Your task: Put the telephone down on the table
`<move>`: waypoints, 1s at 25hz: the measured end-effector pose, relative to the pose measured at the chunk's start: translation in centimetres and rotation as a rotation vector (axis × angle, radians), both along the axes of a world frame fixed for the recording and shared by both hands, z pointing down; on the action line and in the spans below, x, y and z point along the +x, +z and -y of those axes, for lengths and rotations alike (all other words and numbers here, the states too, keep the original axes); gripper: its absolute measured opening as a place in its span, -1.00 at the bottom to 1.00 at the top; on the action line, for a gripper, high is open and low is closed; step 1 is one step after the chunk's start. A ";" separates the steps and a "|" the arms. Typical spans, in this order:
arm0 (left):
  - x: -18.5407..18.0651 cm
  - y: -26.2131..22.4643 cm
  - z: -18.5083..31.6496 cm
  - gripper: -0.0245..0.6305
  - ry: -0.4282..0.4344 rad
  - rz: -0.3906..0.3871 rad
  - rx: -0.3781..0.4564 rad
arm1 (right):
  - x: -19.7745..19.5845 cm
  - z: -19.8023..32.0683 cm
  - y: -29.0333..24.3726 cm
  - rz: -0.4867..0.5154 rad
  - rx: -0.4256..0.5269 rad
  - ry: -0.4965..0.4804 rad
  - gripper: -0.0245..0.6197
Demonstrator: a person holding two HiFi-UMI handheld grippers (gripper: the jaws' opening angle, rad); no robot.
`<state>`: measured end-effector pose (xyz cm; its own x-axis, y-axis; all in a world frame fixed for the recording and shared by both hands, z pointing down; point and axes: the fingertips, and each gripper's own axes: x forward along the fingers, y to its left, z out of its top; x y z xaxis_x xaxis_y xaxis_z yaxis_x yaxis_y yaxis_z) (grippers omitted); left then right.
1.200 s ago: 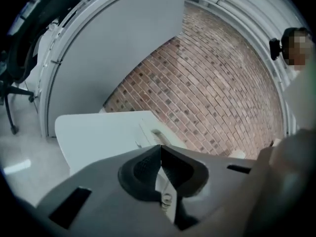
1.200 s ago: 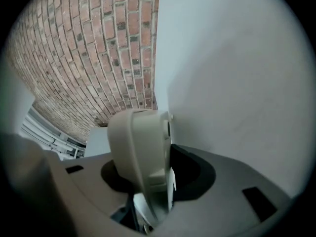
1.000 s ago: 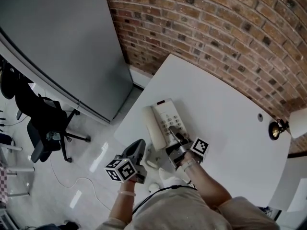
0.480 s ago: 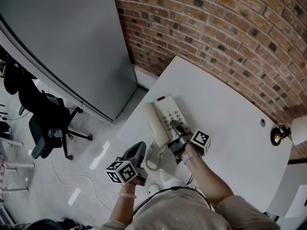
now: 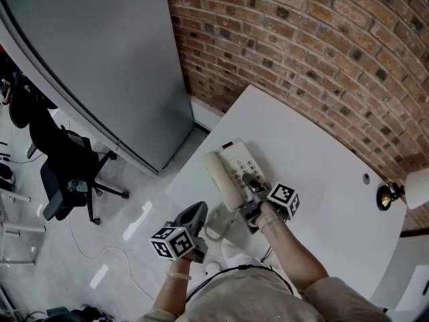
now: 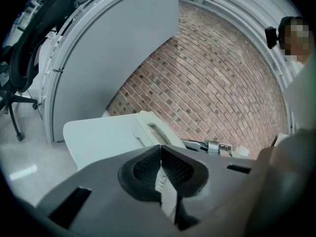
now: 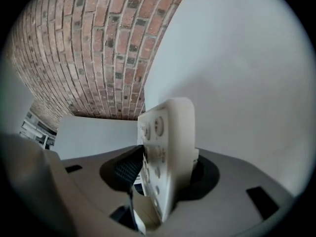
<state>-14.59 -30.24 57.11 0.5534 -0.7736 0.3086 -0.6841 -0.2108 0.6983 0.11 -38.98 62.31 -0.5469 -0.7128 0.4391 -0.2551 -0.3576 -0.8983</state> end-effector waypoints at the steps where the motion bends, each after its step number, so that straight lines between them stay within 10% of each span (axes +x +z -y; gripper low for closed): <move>1: 0.3 0.0 0.0 -0.91 0.009 0.006 0.001 | 0.0 -0.1 -0.1 -0.005 -0.009 -0.002 -0.32; 25: -0.2 -0.3 -0.3 -0.91 -0.021 -0.043 0.011 | 0.1 -3.7 1.6 -0.036 -0.202 -0.093 0.43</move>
<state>-14.84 -29.95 56.80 0.5498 -0.7881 0.2766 -0.6580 -0.2047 0.7247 0.23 -35.32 63.88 -0.5879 -0.5554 0.5881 -0.3261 -0.5026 -0.8007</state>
